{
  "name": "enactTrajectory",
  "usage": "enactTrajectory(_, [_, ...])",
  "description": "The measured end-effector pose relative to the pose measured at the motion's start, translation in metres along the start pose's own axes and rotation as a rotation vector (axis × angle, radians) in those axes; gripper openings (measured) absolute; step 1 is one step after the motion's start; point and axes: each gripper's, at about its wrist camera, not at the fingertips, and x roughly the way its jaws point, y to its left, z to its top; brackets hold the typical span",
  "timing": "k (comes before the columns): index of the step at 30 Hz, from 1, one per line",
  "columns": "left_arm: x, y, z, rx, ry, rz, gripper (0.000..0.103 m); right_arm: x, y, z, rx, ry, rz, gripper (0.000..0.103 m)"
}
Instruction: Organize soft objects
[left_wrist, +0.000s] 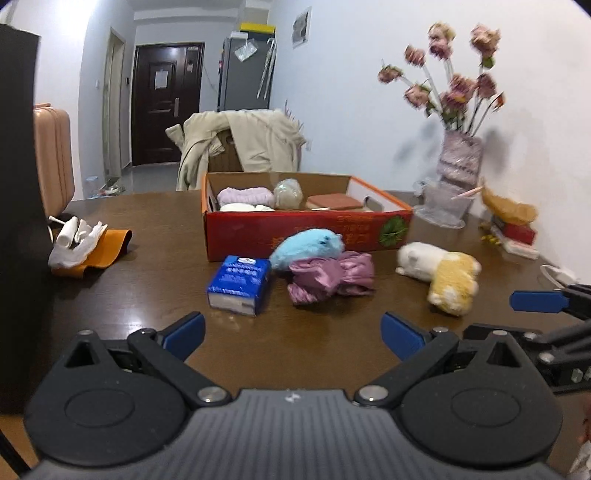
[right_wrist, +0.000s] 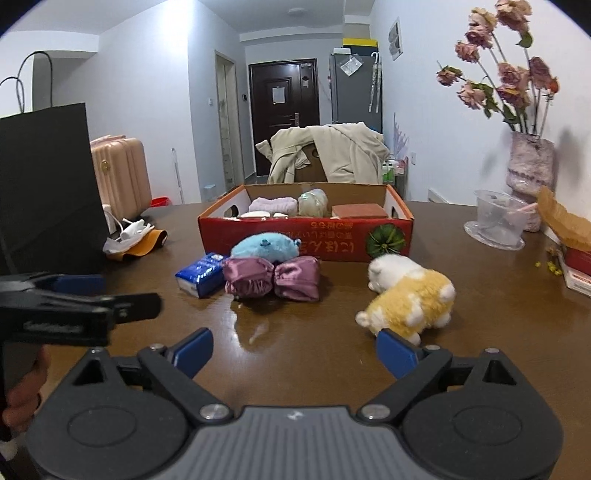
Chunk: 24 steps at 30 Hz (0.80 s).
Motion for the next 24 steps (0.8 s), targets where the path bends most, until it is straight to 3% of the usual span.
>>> enactTrajectory(4, [0.031,0.005,0.018,0.002,0.005,-0.006,0.102,0.027,-0.008,0.019,0.021,-0.016,0.021,0.088])
enactTrajectory(9, [0.074,0.022,0.051,-0.117,0.034,-0.066,0.064,0.077,-0.028,0.056,0.071,-0.019,0.093,0.077])
enactTrajectory(11, [0.091,0.027,0.059,-0.154,0.056,-0.087,0.058,0.103,-0.037,0.07,0.103,-0.005,0.137,0.073])
enactTrajectory(15, [0.127,0.029,0.069,-0.238,0.108,-0.146,0.053,0.16,-0.058,0.091,0.236,0.028,0.247,0.064])
enactTrajectory(19, [0.155,0.028,0.067,-0.266,0.159,-0.171,0.053,0.215,-0.07,0.097,0.344,0.135,0.276,0.057])
enactTrajectory(21, [0.163,0.032,0.063,-0.302,0.179,-0.213,0.041,0.232,-0.072,0.093,0.389,0.192,0.33,0.039])
enactTrajectory(24, [0.167,0.037,0.058,-0.347,0.175,-0.26,0.013,0.243,-0.072,0.086,0.407,0.231,0.375,0.026])
